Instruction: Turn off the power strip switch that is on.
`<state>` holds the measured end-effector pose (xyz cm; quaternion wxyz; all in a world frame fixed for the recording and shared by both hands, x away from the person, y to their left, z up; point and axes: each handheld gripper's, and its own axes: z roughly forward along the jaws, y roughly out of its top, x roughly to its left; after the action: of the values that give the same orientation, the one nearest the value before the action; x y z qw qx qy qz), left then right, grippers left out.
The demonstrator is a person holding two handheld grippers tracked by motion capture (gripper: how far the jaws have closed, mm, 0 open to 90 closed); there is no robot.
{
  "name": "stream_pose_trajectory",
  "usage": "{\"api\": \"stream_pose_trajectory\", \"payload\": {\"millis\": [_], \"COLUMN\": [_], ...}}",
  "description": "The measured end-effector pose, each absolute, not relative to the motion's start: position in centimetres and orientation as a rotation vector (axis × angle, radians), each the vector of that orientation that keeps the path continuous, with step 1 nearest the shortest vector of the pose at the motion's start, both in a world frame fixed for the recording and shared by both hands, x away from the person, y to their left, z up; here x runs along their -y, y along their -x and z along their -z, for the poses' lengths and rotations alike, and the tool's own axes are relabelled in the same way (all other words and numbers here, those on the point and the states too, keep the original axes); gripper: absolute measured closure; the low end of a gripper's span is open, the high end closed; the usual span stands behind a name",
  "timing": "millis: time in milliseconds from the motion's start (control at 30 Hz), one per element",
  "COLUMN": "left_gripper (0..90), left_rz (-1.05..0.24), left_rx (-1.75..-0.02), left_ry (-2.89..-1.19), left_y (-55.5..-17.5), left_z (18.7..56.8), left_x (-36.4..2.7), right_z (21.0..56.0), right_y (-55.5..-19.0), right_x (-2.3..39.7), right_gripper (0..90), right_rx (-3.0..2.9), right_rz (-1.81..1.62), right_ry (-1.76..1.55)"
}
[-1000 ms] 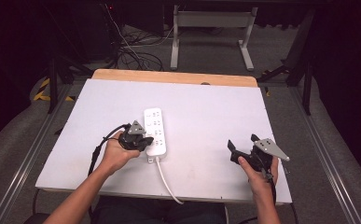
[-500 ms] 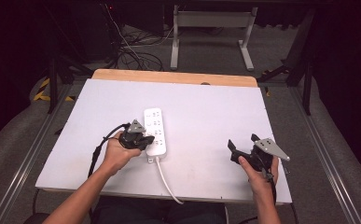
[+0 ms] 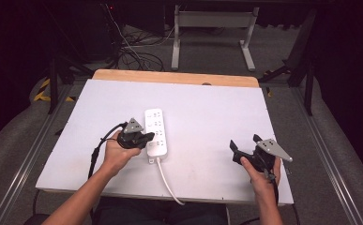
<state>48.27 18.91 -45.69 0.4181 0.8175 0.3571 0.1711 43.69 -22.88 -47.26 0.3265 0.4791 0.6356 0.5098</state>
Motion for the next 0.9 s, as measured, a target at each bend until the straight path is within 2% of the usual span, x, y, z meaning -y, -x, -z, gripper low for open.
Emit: {"api": "stream_pose_trajectory", "payload": {"millis": [200,367,533,900], "left_gripper": [90.0,90.0,90.0,90.0], "left_rz": [-0.477,-0.573,-0.653,-0.834], "left_rx": [-0.899,-0.941,-0.972,-1.135], "left_ry": [-1.961,-1.800,-1.722,-1.509], "left_y": [-47.8,-47.3,-46.8,-44.8], "left_z": [44.5,43.2,42.8,41.9], "left_x": [-20.4,-23.3,-25.1,-30.4], "right_z": [47.3,47.4,47.4,47.5], "right_y": [-43.7,-43.7,-43.7,-43.8], "right_x": [22.9,22.9,22.8,22.6], "right_gripper": [6.9,6.9,6.9,7.0], "right_rx": [-1.668,-1.669,-1.671,-1.678], "right_rz": [-1.329,-1.328,-1.327,-1.325], "right_ry": [-1.256,-1.259,-1.258,-1.257]}}
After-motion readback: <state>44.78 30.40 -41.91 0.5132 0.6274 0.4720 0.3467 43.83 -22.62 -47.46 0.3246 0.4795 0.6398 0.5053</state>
